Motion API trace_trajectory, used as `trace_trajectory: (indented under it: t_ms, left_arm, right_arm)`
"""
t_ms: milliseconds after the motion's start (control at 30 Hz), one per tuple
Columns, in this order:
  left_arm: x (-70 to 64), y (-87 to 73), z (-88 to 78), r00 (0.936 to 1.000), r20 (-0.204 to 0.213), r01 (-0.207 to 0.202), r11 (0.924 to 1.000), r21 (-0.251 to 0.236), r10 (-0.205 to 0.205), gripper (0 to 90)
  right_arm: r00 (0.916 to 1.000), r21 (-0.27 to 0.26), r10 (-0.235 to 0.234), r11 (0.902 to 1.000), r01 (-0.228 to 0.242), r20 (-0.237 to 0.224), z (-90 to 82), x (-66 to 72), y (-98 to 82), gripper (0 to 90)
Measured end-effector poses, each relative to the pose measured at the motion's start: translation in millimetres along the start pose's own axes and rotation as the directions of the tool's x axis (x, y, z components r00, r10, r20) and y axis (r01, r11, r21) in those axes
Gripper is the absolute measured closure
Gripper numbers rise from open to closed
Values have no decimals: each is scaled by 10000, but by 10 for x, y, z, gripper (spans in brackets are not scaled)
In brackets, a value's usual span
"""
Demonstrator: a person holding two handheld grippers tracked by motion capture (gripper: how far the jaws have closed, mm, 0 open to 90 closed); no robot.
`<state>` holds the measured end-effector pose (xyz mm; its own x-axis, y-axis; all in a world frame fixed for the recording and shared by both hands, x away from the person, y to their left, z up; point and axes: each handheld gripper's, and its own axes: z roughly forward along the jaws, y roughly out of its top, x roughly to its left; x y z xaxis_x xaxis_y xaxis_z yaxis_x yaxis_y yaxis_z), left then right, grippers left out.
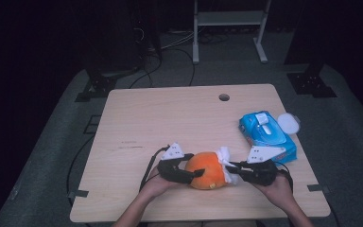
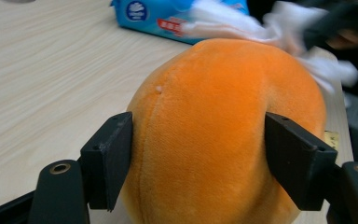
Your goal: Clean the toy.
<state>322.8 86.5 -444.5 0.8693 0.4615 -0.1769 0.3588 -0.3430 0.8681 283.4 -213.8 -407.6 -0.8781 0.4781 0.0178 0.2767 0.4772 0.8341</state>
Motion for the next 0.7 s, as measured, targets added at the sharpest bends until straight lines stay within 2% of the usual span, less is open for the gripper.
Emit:
trace_trajectory:
  t_ms: [33,67,133,167,200,233,367,400,467,533,600,700]
  left_arm:
    - [7,-2,0,10000,-9,95,9999,-44,-95,275]
    - [12,-6,3,9999,25,134,9999,-67,-134,275]
    - [4,-13,9,9999,87,64,9999,-97,-63,275]
    - [-5,-14,10,9999,119,22,9999,-135,-20,274]
    - [-16,-16,11,9999,150,-80,9999,-135,82,275]
    - [-29,-17,14,9997,148,-179,9997,-143,181,275]
    - [-134,-8,35,9945,314,-998,9950,12,997,279]
    - [-150,-5,36,9929,271,-1157,9933,43,1155,277]
    - [-149,-7,39,9935,264,-1113,9938,29,1112,269]
    - [-112,-19,34,9956,339,-873,9962,-32,873,264]
    - [-88,-29,30,9965,376,-742,9972,-88,744,260]
    - [-97,-31,30,9963,365,-779,9969,-78,781,256]
  right_arm:
    - [9996,-53,-165,9999,164,-213,11,51,31,811]
    - [9993,-15,-302,9995,302,-228,24,82,50,811]
    - [9984,169,-566,9983,566,-56,69,126,76,812]
    - [9987,186,-513,9985,514,-25,80,105,72,814]
    - [9997,117,-168,9998,166,158,70,26,43,815]
    - [9997,117,-168,9998,166,158,70,26,43,815]
    - [9958,171,643,9977,-656,649,60,-182,-65,815]
    - [9950,195,804,9965,-816,596,65,-215,-91,815]
    - [9953,170,894,9958,-901,373,66,-223,-110,815]
    - [9976,92,681,9976,-682,138,48,-183,-88,815]
    - [9981,-153,389,9991,-397,-478,10,-86,-29,817]
    - [9951,44,-322,9995,328,-932,17,88,56,816]
